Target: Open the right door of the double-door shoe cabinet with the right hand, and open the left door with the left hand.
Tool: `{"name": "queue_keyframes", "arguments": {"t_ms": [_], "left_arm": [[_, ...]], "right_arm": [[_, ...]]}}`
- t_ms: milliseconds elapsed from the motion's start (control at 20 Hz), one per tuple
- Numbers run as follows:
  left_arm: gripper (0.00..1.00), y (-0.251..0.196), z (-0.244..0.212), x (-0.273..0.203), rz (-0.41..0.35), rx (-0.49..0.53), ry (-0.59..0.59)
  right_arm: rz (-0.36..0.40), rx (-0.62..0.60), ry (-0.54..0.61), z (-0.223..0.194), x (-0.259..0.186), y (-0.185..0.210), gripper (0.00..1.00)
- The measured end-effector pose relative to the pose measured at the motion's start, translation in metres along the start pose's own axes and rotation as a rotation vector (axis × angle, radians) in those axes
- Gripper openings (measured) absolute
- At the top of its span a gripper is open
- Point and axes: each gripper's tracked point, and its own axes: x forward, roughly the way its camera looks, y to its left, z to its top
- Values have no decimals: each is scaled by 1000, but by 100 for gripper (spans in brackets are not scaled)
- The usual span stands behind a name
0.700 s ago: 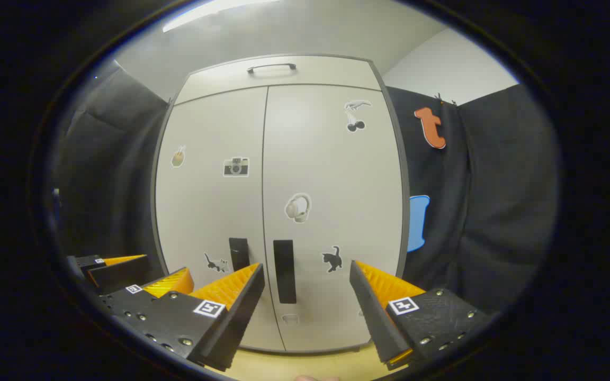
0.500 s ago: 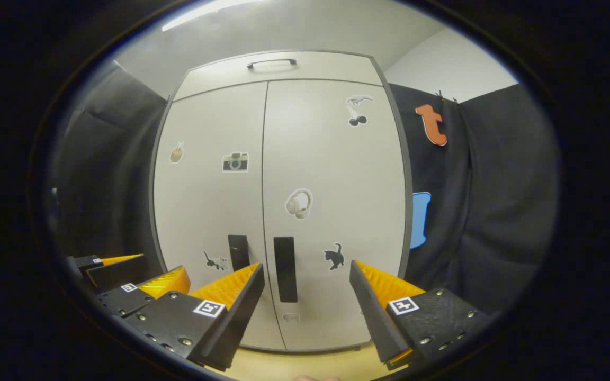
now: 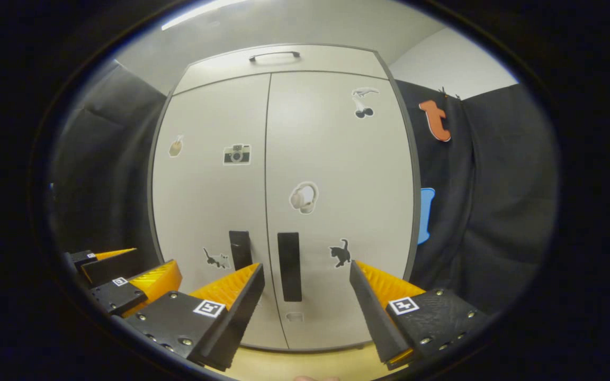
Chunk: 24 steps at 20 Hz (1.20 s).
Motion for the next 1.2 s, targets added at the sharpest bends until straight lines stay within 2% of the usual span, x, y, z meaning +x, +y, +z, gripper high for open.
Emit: {"name": "queue_keyframes", "arguments": {"t_ms": [450,550,700,750,800,900,1050,1100,1200], "left_arm": [[96,26,-5,1,47,-13,14],[96,37,-8,1,67,-16,23],[96,50,-10,0,96,-24,34],[96,53,-12,-1,102,-26,39],[96,56,-13,-1,107,-27,44],[96,63,-14,-1,116,-23,51],[96,70,-13,-3,131,-13,50],[96,71,-12,-3,134,-11,48],[96,74,-10,-5,142,-10,45]], "right_arm": [[-11,23,57,-18,46,11,96],[-8,20,64,-18,56,16,84],[-11,-1,67,-21,70,20,83],[-8,-5,67,-22,73,21,70],[-8,-11,75,-25,77,23,63],[-13,-21,91,-31,82,24,66],[-26,-33,93,-33,84,24,66],[-21,-34,96,-36,92,24,55],[-9,-32,118,-42,96,27,55]]}}
